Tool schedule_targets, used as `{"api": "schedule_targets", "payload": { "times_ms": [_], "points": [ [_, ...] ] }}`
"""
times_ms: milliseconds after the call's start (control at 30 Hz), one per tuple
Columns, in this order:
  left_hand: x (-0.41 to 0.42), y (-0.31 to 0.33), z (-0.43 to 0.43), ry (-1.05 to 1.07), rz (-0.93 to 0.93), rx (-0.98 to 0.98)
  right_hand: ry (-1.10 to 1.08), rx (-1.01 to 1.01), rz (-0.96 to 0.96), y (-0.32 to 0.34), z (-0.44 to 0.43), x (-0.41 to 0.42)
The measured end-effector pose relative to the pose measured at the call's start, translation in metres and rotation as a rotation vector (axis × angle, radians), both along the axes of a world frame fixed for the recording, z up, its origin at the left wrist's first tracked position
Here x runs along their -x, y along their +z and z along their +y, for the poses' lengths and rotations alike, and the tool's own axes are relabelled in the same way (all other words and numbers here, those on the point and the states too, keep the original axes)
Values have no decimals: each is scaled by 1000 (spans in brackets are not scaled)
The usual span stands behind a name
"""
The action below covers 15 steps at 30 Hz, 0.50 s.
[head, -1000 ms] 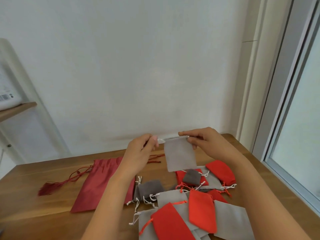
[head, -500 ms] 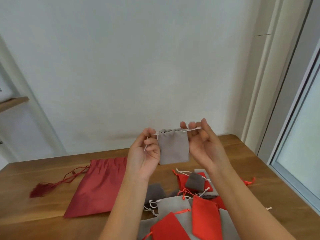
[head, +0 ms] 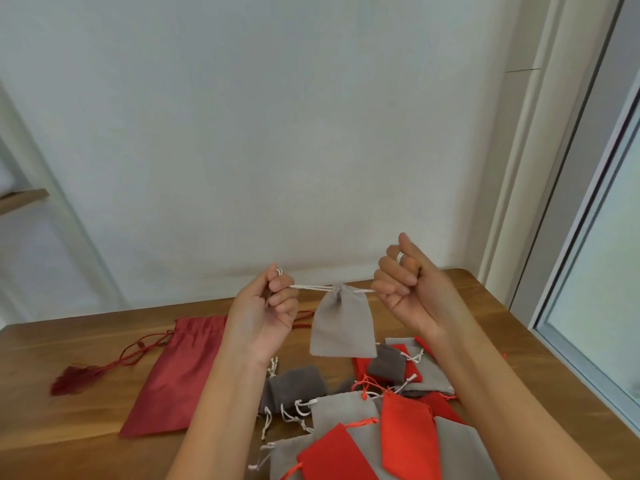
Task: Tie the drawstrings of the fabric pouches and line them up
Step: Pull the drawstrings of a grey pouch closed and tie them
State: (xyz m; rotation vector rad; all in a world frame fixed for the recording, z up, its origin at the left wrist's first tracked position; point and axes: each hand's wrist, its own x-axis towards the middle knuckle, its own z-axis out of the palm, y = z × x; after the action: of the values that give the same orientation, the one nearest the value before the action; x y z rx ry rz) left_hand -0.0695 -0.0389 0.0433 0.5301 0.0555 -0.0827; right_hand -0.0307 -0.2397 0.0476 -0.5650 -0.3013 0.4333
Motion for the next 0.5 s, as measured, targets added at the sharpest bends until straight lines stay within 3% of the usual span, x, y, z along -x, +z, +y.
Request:
{"api": "schedule_targets", "payload": {
  "times_ms": [167,367,500],
  "points": [
    [4,-4,9,-26,-76,7,-5,31,-35,-1,10,14],
    [11,-7,-21,-36,152,-15,-85,-61,-42,2,8,21],
    [11,-13,-31,-97,205,36,34,-131,-101,-7,-3,21]
  ]
}}
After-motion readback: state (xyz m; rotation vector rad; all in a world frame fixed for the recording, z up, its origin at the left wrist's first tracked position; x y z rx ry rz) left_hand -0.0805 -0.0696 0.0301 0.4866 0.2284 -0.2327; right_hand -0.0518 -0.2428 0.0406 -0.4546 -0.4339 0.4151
